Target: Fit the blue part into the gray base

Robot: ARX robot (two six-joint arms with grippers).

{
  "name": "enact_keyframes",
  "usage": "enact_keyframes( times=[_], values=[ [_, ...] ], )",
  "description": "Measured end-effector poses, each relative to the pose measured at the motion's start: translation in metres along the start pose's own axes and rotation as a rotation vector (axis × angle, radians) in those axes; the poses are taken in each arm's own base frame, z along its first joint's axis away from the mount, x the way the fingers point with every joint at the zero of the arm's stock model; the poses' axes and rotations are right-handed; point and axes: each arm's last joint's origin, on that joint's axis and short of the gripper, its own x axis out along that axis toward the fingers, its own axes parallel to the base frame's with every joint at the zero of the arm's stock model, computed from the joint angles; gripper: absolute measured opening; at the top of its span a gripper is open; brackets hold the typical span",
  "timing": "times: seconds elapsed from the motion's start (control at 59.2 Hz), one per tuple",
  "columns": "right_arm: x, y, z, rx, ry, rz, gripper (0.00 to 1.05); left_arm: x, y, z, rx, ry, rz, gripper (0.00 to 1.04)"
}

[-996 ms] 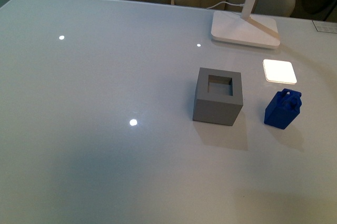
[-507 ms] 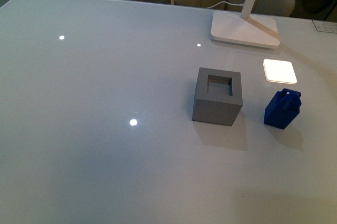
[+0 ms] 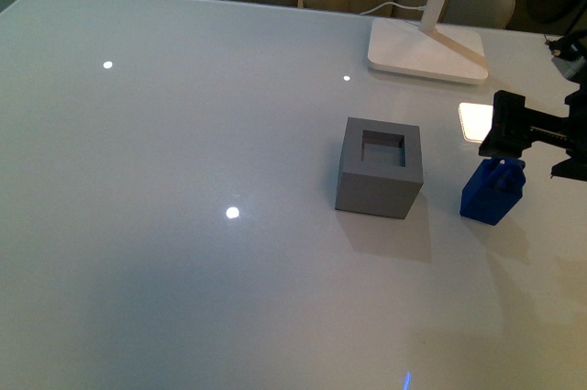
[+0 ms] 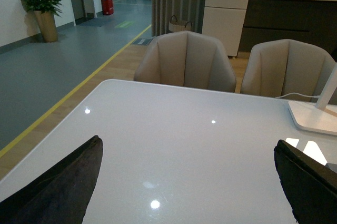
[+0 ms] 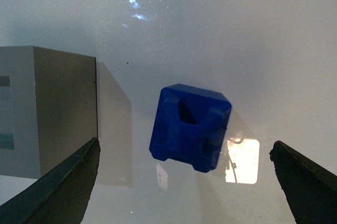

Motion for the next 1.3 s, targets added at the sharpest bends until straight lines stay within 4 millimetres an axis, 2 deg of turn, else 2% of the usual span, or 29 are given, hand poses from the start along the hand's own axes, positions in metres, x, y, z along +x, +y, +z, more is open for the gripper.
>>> enact_keyframes(
  times=[0.169, 0.439, 0.726, 0.811, 0.996, 1.148, 1.3],
  values=[
    [0.017, 0.007, -0.001, 0.037, 0.041, -0.012, 0.96, 0.0, 0.0, 0.0, 0.0, 0.0, 0.0, 0.97],
    [0.038, 0.006, -0.006, 0.087, 0.09, -0.041, 0.95, 0.0, 0.0, 0.0, 0.0, 0.0, 0.0, 0.97],
    [0.037, 0.006, -0.008, 0.099, 0.095, -0.047, 0.52, 0.0, 0.0, 0.0, 0.0, 0.0, 0.0, 0.97],
    [0.029, 0.006, -0.008, 0.098, 0.088, -0.041, 0.46, 0.0, 0.0, 0.0, 0.0, 0.0, 0.0, 0.97],
    [-0.01, 0.015, 0.007, 0.093, 0.025, -0.009, 0.44, 0.0, 0.0, 0.0, 0.0, 0.0, 0.0, 0.97],
    [-0.043, 0.041, 0.025, 0.074, -0.047, 0.042, 0.44, 0.0, 0.0, 0.0, 0.0, 0.0, 0.0, 0.97],
    [-0.053, 0.074, 0.035, 0.047, -0.065, 0.096, 0.44, 0.0, 0.0, 0.0, 0.0, 0.0, 0.0, 0.97]
  ],
)
